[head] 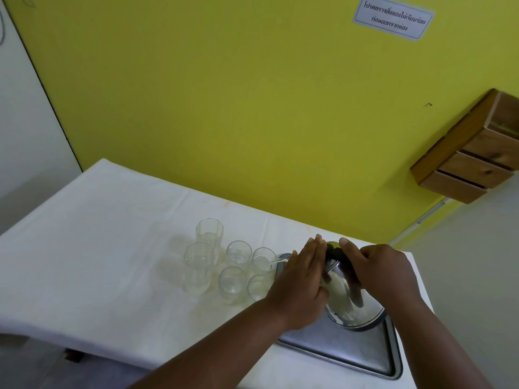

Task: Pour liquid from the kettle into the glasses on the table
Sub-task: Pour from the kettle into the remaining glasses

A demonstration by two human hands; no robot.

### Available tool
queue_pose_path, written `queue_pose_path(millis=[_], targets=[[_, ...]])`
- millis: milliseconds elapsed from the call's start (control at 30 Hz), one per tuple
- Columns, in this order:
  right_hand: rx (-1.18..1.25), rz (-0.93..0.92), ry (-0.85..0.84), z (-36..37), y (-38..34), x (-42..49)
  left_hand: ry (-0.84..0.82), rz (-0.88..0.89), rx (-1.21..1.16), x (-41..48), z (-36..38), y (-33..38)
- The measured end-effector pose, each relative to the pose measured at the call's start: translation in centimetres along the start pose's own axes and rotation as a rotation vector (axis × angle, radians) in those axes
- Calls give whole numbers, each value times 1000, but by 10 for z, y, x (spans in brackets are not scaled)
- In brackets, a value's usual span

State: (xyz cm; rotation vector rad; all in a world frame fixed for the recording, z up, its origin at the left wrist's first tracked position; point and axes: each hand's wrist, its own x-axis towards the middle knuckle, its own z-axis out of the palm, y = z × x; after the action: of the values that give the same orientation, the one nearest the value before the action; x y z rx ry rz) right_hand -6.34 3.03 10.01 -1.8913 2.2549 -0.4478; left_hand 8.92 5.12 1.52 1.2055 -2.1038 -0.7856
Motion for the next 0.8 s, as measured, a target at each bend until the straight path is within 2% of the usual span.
queue_pose_path(millis=[433, 800], targets=[[121, 57, 35, 20, 21, -10, 6, 34, 54, -3, 5, -1], [623, 168, 46, 25, 27, -48, 106, 179, 190, -14, 3, 13]])
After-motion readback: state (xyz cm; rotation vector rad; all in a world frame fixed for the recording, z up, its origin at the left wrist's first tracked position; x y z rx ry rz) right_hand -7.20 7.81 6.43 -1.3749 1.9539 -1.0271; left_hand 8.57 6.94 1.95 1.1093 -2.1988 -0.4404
